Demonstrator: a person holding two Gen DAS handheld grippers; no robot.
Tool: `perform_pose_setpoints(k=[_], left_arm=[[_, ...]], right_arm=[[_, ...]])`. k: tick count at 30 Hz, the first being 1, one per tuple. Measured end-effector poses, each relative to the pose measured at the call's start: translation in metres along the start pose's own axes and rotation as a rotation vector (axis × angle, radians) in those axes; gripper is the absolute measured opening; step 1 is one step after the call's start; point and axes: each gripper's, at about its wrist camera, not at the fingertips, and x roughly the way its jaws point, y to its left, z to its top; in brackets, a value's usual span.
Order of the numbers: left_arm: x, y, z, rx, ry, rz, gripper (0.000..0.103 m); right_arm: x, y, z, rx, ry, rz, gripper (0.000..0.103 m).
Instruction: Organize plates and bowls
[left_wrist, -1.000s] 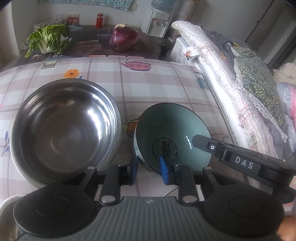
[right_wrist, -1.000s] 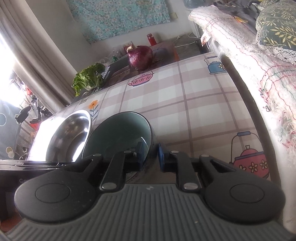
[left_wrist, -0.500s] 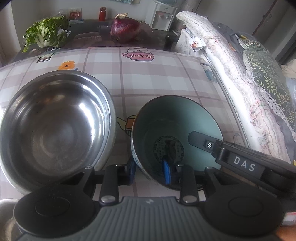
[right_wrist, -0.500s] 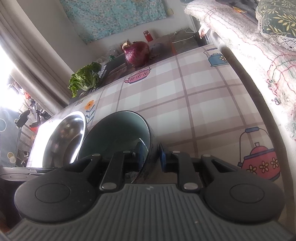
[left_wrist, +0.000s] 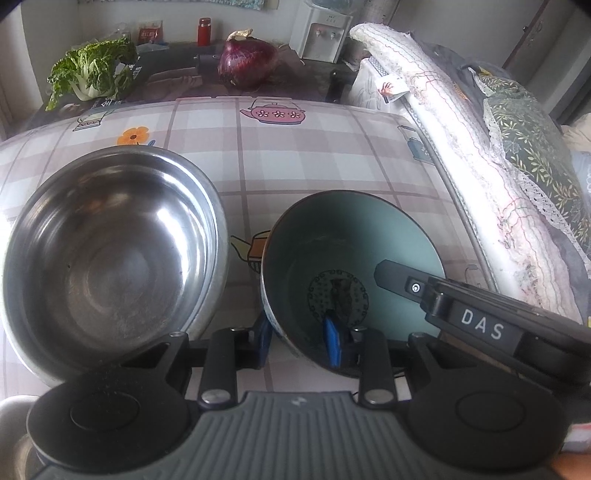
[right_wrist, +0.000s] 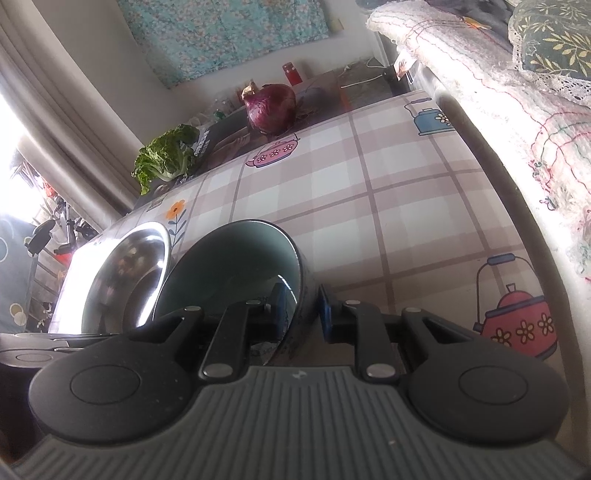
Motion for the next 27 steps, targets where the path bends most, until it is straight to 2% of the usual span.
perform_pose_setpoints(k=[27], left_arm=[[-0.034, -0.003, 0.005, -0.003, -0.068, -0.042, 0.03]], right_arm=[[-0.032, 0.013, 0.015, -0.015, -0.073, 0.003, 0.019]])
